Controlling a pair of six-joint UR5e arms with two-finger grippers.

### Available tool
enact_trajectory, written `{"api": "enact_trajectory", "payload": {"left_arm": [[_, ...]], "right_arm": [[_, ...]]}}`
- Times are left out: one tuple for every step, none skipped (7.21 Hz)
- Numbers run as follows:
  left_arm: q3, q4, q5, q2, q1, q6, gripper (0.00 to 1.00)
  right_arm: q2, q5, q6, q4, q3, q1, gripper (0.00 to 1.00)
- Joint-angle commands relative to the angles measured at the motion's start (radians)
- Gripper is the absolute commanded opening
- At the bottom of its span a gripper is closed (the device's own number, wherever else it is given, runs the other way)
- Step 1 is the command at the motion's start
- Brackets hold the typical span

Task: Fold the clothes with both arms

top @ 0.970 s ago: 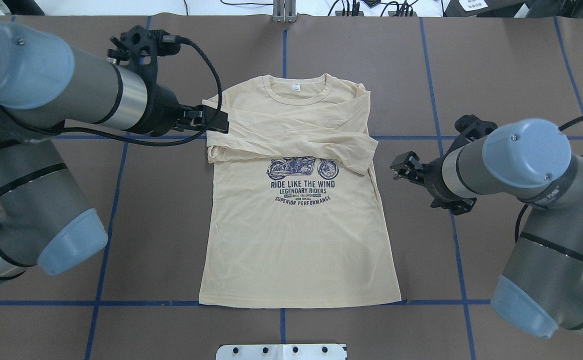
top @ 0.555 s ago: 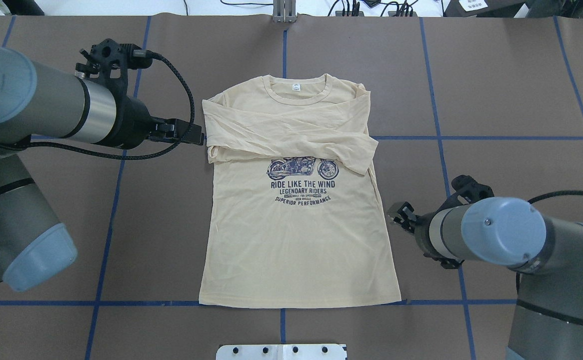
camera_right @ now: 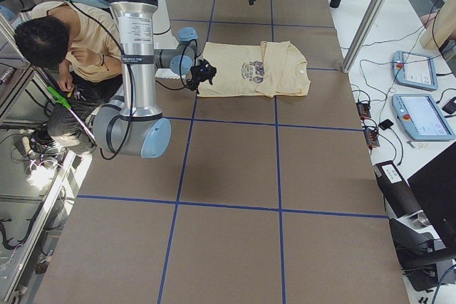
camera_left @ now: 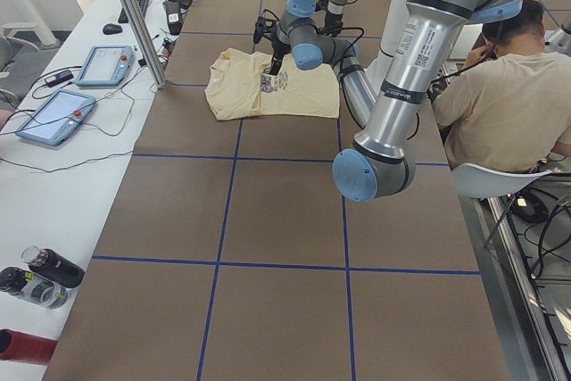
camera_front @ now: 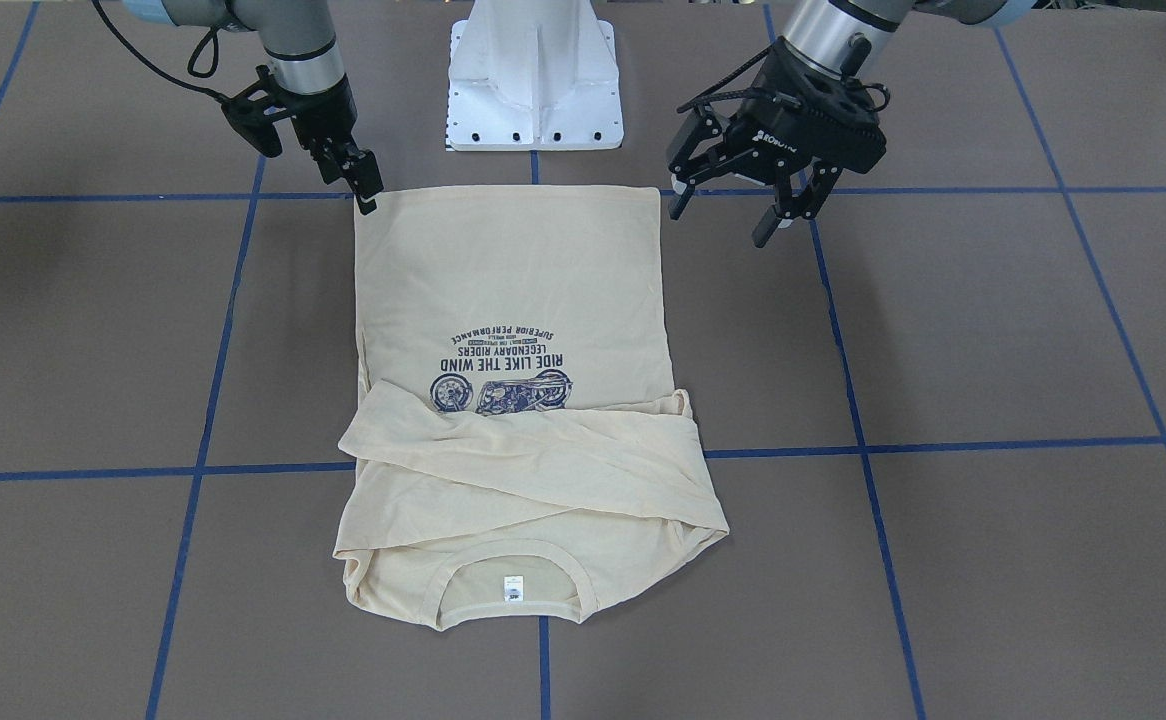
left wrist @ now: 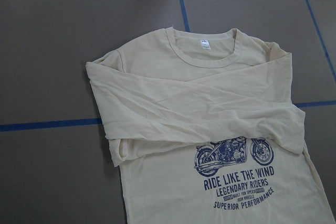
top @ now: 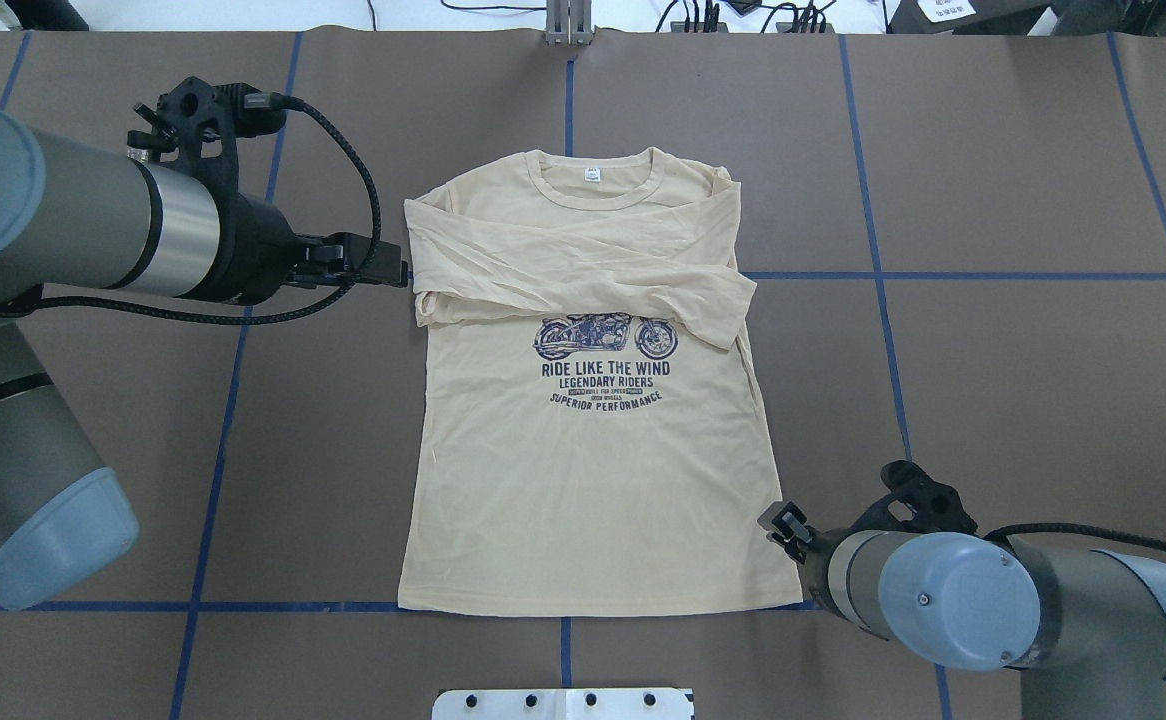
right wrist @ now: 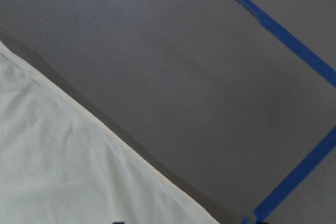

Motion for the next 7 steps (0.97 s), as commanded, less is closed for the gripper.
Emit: {"api": "enact_trajectory", "payload": {"left_arm": [[0.000,0.000,0.012,0.005,0.010,0.002,0.99],[0.000,0.000,0.024,0.006,0.015,0.002,0.99],[0.000,0.000,0.026,0.006,0.018,0.002,0.99],[0.000,0.000,0.026,0.006,0.018,0.002,0.99],[-0.002,0.000,0.028,0.006,0.018,0.004,0.99],[-0.002,0.000,0.028,0.006,0.018,0.004,0.99],[-0.002,0.000,0.028,0.006,0.018,0.004,0.99]], "right_arm": [[-0.003,-0.002,0.003,0.001,-0.022,-0.034,0.87],[0.002,0.000,0.003,0.002,-0.029,-0.035,0.86],[0.004,0.002,0.004,0.002,-0.034,-0.041,0.86],[0.011,0.005,0.004,0.002,-0.035,-0.043,0.85],[0.014,0.006,0.004,0.002,-0.038,-0.049,0.84],[0.017,0.006,0.003,0.002,-0.040,-0.049,0.83],[0.016,0.008,0.003,0.002,-0.049,-0.051,0.82]]}}
